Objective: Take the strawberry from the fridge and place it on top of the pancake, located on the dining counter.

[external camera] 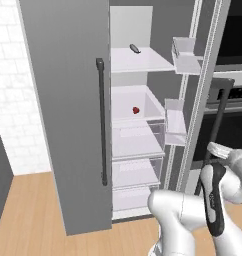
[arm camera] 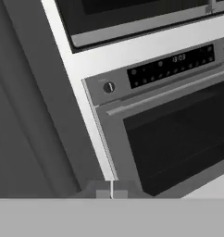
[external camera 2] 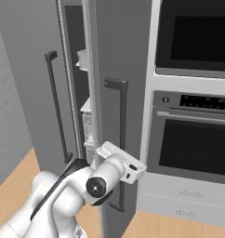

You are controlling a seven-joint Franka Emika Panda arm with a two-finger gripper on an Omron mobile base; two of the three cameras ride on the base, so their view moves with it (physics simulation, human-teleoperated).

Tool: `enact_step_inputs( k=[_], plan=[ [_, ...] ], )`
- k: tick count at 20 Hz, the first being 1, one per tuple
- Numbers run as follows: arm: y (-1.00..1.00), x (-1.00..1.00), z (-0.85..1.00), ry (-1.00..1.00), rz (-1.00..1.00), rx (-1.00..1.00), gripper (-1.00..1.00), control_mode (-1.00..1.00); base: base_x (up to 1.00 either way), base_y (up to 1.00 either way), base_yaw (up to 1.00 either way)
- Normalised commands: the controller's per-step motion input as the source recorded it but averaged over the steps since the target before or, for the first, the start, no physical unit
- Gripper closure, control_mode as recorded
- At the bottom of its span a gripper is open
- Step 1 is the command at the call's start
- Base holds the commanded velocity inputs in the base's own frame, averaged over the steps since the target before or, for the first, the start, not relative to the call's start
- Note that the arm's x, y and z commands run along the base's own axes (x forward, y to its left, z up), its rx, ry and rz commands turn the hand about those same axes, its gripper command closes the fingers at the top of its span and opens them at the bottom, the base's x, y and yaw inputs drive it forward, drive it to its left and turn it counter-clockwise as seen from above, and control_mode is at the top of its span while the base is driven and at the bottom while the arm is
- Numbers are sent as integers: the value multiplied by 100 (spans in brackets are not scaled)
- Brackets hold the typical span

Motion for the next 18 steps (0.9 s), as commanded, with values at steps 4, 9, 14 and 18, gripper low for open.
enact_step_inputs(
  k=[4, 9, 14, 18],
  plan=[
    [-100, -42, -28, -26, 0, 3, 100, -100, 0, 0, 0],
    [-64, -85, 59, -41, 0, 5, 100, -100, 0, 0, 0],
    [60, -100, 100, -55, 0, -3, 100, -100, 0, 0, 0],
    [100, -99, 100, -14, 0, -1, 100, -100, 0, 0, 0]
  ],
)
